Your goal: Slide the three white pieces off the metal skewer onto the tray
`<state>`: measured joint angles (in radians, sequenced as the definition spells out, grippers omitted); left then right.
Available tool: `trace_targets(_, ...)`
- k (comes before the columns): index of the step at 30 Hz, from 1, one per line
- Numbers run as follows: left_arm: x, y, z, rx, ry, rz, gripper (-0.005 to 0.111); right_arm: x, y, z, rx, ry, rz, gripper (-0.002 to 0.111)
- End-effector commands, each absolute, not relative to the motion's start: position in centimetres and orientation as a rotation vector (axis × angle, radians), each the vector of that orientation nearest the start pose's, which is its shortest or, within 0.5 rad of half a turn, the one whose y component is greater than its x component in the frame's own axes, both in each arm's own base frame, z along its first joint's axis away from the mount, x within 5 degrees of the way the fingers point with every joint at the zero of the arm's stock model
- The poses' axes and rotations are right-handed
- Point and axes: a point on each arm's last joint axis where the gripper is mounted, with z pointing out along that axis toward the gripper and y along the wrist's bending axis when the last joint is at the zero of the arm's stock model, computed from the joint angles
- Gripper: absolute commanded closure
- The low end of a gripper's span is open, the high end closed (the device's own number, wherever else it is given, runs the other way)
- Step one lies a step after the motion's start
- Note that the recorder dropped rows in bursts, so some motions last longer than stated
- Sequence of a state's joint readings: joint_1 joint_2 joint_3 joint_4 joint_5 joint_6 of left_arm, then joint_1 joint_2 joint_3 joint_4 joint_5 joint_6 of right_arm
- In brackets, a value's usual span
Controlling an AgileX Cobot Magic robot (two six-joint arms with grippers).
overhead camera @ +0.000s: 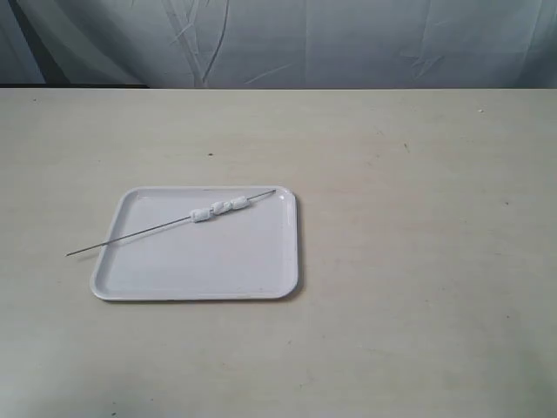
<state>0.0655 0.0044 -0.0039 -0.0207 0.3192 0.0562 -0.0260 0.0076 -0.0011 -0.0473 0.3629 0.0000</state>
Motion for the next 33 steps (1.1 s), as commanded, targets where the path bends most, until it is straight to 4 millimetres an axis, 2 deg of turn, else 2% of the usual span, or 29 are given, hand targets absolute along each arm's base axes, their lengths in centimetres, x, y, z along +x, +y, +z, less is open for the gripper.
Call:
trace_targets(1, 5.4, 0.3, 18.5, -0.015, 1.795, 0.061, 0.107, 5.3, -0.3, 18.1, -0.009, 1.842, -0.064, 0.109)
trace_targets(10, 5.4, 0.3, 18.5, -0.015, 1.795, 0.061, 0.107, 5.3, -0.3, 18.1, -0.009, 1.842, -0.064, 0.109)
trace_targets(14, 5.4, 0.5, 18.6, 0.061, 1.787, 0.165, 0.107, 5.3, -0.3, 18.1, -0.009, 1.842, -0.064, 0.109)
trace_targets(16, 5.5, 0.5, 18.9, 0.06, 1.751, 0.164, 0.107, 5.3, -0.3, 18.1, -0.009, 1.842, -0.064, 0.109)
trace_targets(24, 5.6, 0.3, 21.2, 0.037, 1.502, 0.133, 0.107, 5.3, -0.3, 18.1, -0.009, 1.842, -0.064, 0.109)
trace_targets(33, 4.0, 0.1, 25.7, -0.021, 0.959, 0.024, 0.107, 5.3, -0.3, 18.1, -0.009, 1.842, -0.064, 0.109)
